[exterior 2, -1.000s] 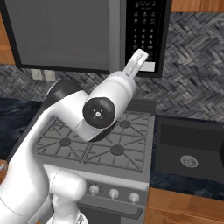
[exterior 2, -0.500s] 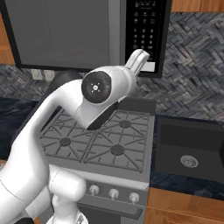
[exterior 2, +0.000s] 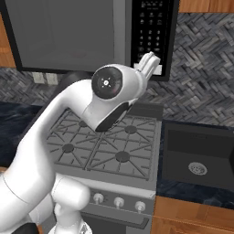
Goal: Transport the steak from the fridge to the microwave and turn on the microwave.
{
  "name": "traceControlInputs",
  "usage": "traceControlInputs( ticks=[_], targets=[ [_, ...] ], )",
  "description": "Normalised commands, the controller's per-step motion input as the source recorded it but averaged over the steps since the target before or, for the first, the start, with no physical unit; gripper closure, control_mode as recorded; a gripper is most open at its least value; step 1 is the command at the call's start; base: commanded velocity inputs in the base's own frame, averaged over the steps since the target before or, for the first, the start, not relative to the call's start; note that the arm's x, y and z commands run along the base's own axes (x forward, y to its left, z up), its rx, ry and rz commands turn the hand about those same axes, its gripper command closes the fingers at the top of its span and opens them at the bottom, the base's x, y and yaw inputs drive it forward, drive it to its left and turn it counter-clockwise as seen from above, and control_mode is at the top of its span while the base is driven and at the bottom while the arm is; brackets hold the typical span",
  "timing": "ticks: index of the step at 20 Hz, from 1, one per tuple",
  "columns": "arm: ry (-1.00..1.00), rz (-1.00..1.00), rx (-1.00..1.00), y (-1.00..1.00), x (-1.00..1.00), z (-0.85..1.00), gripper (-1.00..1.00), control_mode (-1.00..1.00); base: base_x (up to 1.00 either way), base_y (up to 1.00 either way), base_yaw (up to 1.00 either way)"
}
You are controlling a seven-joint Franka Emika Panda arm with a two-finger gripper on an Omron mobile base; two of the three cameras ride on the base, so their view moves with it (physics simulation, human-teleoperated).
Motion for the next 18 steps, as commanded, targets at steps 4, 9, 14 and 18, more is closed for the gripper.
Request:
traceControlInputs(
  ticks=[4, 9, 14, 18],
  targets=[
    [0.0, 0.05, 0.01, -0.09, 0.0, -0.07, -1.0, -1.0, 0.0, 0.0, 0.0],
    [0.0, 0.11, 0.0, 0.0, 0.0, -0.03, -1.0, -1.0, 0.0, 0.0, 0.0],
    [0.0, 0.04, -0.02, 0.0, 0.0, 0.0, -1.0, -1.0, 0.0, 0.0, 0.0],
    [0.0, 0.01, -0.06, 0.0, 0.0, 0.0, -1.0, -1.0, 0.0, 0.0, 0.0]
  ],
)
